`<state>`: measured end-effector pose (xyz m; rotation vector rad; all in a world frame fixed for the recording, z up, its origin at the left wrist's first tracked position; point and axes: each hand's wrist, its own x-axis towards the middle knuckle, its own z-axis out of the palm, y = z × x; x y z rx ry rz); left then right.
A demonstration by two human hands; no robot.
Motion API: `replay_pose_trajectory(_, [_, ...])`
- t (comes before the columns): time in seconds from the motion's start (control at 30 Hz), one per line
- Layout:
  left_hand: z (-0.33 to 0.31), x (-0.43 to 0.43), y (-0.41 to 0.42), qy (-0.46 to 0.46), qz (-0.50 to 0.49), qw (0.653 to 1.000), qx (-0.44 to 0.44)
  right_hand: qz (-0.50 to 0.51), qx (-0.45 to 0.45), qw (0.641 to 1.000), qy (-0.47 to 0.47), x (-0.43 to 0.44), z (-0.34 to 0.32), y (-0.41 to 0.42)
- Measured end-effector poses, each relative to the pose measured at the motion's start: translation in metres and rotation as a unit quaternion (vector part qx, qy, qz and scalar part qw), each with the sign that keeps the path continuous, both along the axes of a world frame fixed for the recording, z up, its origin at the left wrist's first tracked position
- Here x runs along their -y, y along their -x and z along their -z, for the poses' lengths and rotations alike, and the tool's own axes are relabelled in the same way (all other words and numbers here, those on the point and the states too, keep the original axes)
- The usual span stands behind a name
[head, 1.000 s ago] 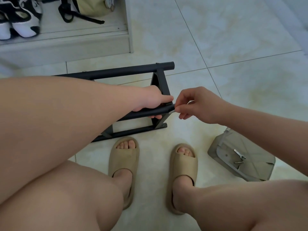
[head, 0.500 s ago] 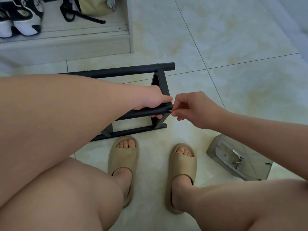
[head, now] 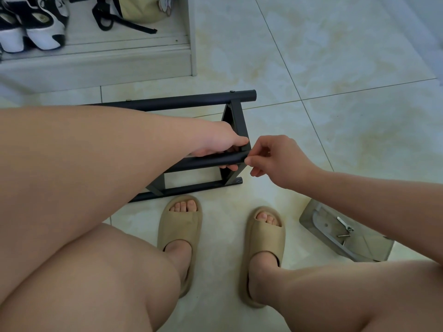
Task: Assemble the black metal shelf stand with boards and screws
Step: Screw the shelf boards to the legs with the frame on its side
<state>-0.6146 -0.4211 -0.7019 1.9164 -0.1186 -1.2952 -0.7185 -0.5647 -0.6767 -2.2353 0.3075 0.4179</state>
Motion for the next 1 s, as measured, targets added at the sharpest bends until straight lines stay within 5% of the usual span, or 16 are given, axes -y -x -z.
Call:
replay_pose_trajectory(0.17, [-0.0008,0.0001,-0.0026,-0.045,0.042,0.997,0.048,0.074,-0.016,0.994,-0.082,-0.0034,0.0015,0.0013])
replay_pose_trajectory(0.73, [0.0009,-0.0004,0.0017,-0.073,0.056,0.991,0.096,-0.002,-0.006,0.999,-0.049,0.0058,0.0020,0.0033])
replay_pose_trajectory(1.0, [0.0002,-0.0015,0.0007,-0.080,0.054,0.991,0.096,0.064,-0.004,0.998,-0.030,-0.0038,0.0074,0.0005])
